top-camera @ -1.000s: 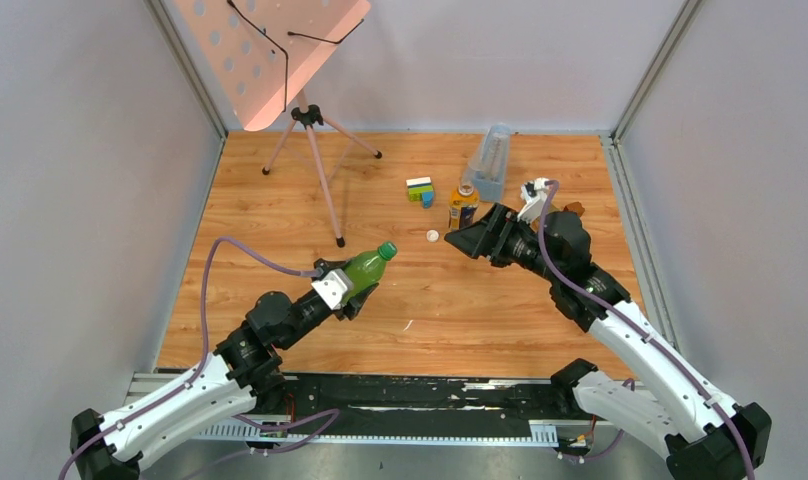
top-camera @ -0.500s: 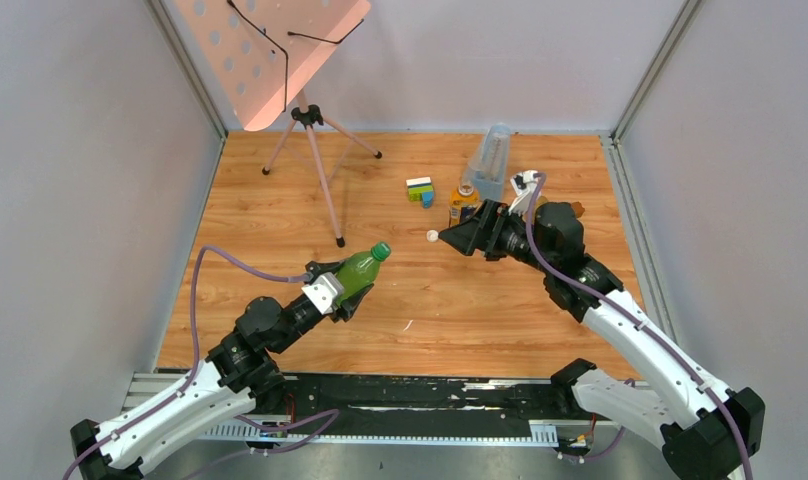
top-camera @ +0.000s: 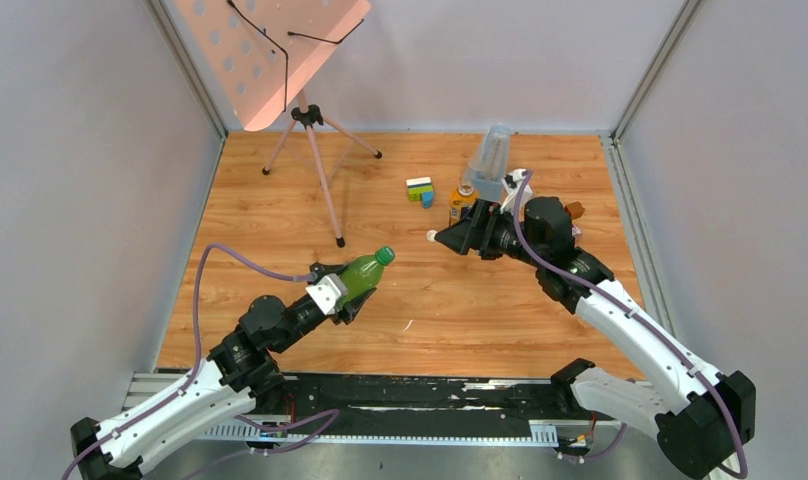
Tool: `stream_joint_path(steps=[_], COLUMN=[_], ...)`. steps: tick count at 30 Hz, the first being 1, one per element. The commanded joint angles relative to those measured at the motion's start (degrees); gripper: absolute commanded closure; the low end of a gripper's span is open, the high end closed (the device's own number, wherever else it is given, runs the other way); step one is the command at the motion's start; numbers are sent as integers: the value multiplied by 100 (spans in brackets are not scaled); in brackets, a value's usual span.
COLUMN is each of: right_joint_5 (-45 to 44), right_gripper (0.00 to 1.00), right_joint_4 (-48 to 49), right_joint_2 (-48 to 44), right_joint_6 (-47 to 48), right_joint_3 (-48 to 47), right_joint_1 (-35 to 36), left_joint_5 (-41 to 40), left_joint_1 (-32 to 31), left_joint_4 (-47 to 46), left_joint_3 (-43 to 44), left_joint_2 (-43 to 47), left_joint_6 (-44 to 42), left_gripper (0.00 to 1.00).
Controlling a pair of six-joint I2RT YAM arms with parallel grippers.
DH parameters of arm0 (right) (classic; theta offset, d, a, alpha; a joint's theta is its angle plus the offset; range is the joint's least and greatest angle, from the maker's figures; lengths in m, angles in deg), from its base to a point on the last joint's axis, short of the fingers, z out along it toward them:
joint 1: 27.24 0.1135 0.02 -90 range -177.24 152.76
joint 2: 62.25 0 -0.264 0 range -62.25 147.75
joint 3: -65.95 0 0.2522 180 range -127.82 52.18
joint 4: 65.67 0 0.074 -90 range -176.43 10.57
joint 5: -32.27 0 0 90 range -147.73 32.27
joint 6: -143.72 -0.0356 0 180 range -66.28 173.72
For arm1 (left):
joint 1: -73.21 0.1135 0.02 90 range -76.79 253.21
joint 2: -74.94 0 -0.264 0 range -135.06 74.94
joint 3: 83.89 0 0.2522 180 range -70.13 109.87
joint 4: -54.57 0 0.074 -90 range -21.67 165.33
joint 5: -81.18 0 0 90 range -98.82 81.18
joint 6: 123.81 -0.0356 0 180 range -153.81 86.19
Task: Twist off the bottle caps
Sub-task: Unscrew the bottle cap from the plastic bottle.
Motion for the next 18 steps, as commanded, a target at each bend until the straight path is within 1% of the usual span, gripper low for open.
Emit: stream_joint_path(steps=[1, 5, 8, 12, 18], right_joint_5=[-155, -38, 433, 940, 970], right_gripper=[21, 20, 20, 20, 19], right_joint_4=[-201, -244, -324, -421, -476], right_joint_2=[-239, -443, -476, -552, -658], right_joint_6=[-40, -124, -220, -222, -318], right_joint_3=[-193, -119, -128, -76, 163], right_joint_1=[-22, -18, -27, -31, -29], left_joint_5=[128, 194, 346, 412, 470], left_joint_1=[-21, -17, -20, -17, -21], left_joint_4=[-464, -971, -969, -1393, -1495], left_joint_3=[81, 47, 166, 63, 70], left_joint_2=[-21, -249, -542, -808, -1068], left_joint_6=[258, 404, 413, 463, 494], left_gripper=[100, 100, 100, 100, 100])
